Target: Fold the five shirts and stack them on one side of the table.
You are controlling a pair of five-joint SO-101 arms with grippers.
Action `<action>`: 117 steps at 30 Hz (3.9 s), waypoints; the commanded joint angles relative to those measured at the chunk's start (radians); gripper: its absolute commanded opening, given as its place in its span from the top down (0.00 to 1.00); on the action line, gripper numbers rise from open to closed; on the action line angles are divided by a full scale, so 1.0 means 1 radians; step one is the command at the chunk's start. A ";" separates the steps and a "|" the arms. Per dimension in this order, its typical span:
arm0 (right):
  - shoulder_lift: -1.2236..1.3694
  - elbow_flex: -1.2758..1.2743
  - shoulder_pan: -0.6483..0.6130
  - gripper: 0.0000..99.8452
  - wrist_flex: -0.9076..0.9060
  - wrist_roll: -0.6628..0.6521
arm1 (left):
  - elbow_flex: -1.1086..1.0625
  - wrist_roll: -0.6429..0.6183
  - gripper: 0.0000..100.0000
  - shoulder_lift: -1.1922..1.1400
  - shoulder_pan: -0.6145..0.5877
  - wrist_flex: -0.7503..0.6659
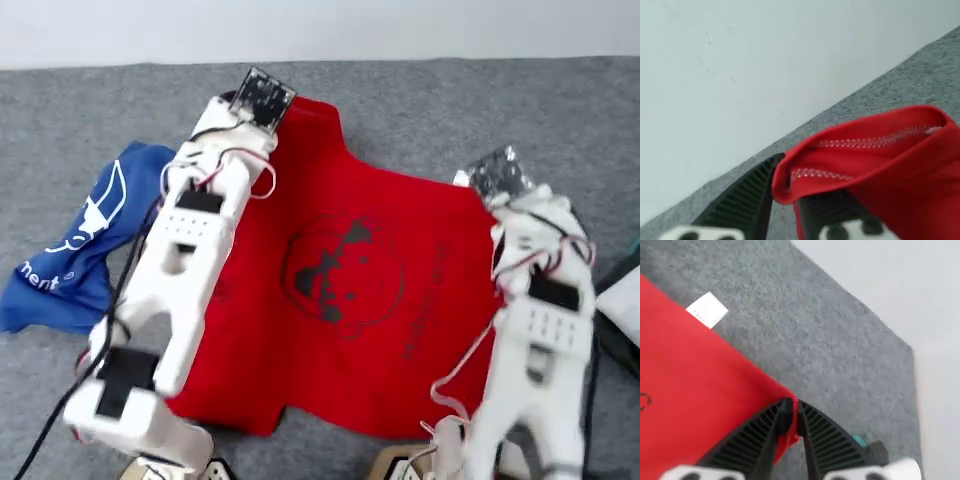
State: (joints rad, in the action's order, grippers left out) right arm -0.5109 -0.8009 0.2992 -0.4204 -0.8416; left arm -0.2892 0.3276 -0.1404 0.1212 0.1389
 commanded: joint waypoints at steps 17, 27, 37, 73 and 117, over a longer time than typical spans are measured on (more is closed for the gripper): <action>0.881 0.974 -0.058 0.99 0.033 0.101 | 1.087 -0.009 1.00 -0.815 -0.055 0.087; 1.041 1.197 -0.136 0.99 0.033 0.098 | 1.529 -0.003 1.00 -1.069 -0.071 0.204; 1.052 1.275 -0.156 0.99 -0.312 0.048 | 1.785 0.055 1.00 -1.097 -0.071 0.784; 0.880 1.272 -0.076 0.99 -1.336 -0.152 | 0.759 0.735 1.00 -0.292 0.008 1.617; 0.857 0.982 -0.022 0.99 -1.369 -0.305 | -0.208 1.057 0.89 0.353 -0.078 1.614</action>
State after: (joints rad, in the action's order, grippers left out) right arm 0.4419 0.1826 0.2931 -1.7492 -1.1377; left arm -0.4994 1.3970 0.1788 0.0476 1.7238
